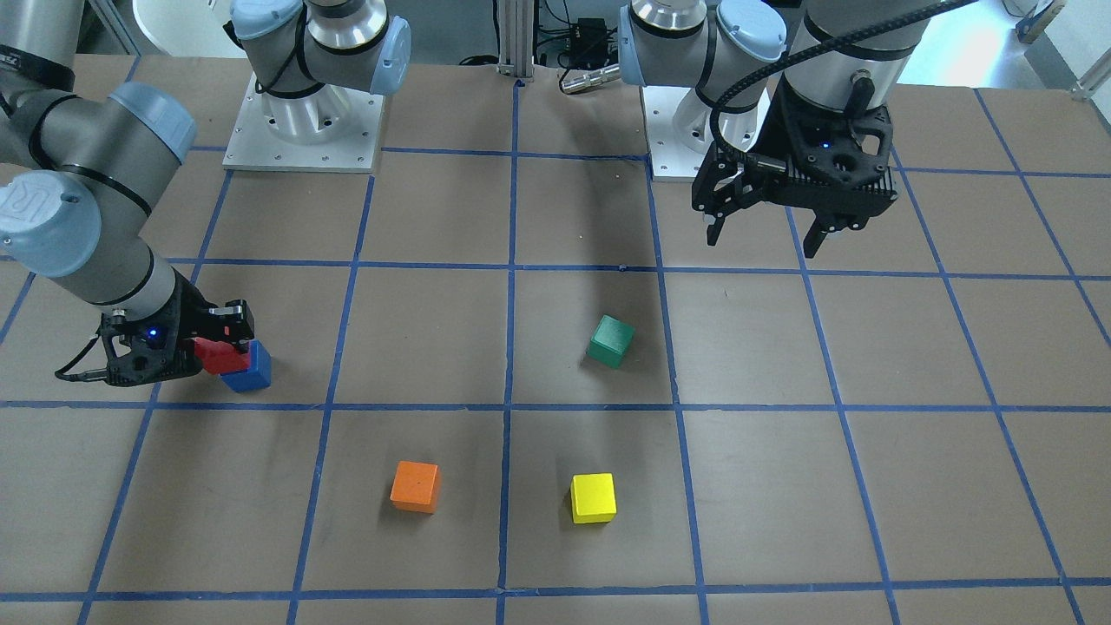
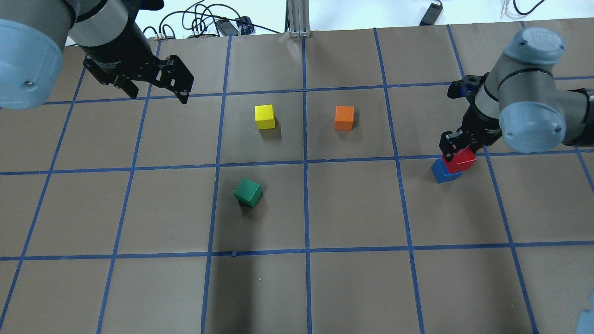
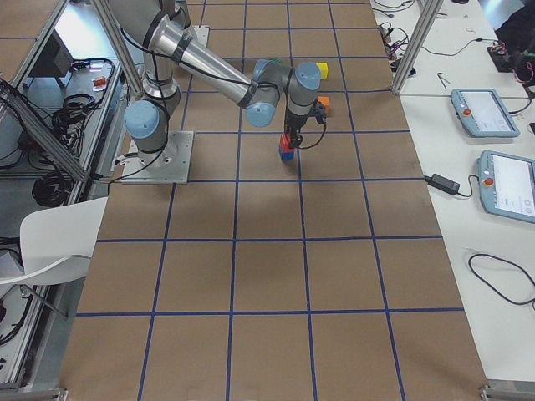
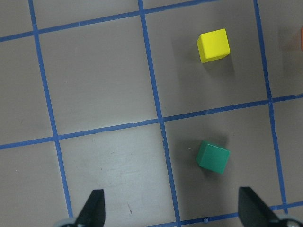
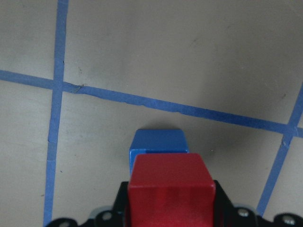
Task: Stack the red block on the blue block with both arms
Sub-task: 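Lower the red cube onto the blue cube and open the right gripper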
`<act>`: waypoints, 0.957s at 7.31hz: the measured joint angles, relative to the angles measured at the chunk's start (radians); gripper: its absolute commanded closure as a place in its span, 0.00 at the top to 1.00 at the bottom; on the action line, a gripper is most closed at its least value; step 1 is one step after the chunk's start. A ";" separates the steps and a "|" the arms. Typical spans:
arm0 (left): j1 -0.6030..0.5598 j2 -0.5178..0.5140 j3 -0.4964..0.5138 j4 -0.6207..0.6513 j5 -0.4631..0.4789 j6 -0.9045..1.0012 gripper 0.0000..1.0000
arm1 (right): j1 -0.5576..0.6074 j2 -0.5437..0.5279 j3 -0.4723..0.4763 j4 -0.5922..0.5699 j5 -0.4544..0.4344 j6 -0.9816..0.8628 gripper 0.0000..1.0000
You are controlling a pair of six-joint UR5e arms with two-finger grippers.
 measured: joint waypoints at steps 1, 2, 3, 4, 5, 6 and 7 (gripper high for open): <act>0.000 -0.002 0.001 0.000 0.001 0.002 1.00 | 0.000 -0.001 0.004 0.000 0.002 0.000 0.00; 0.000 -0.003 0.001 0.000 0.003 0.002 1.00 | 0.000 -0.001 0.007 -0.001 0.003 0.001 0.24; 0.000 -0.002 0.001 0.000 0.005 0.002 1.00 | 0.000 -0.002 0.011 -0.001 0.003 0.001 0.43; 0.000 -0.002 0.001 0.000 0.005 0.002 1.00 | 0.000 -0.002 0.013 -0.002 0.003 0.001 0.69; 0.000 -0.002 0.000 0.000 0.006 0.002 1.00 | 0.001 -0.001 0.016 -0.002 0.002 0.000 0.76; 0.000 -0.002 0.000 0.000 0.006 0.003 1.00 | 0.001 -0.001 0.020 -0.004 0.002 -0.001 0.82; 0.000 -0.002 -0.001 0.000 0.006 0.005 1.00 | 0.001 -0.001 0.021 -0.004 0.002 -0.001 0.89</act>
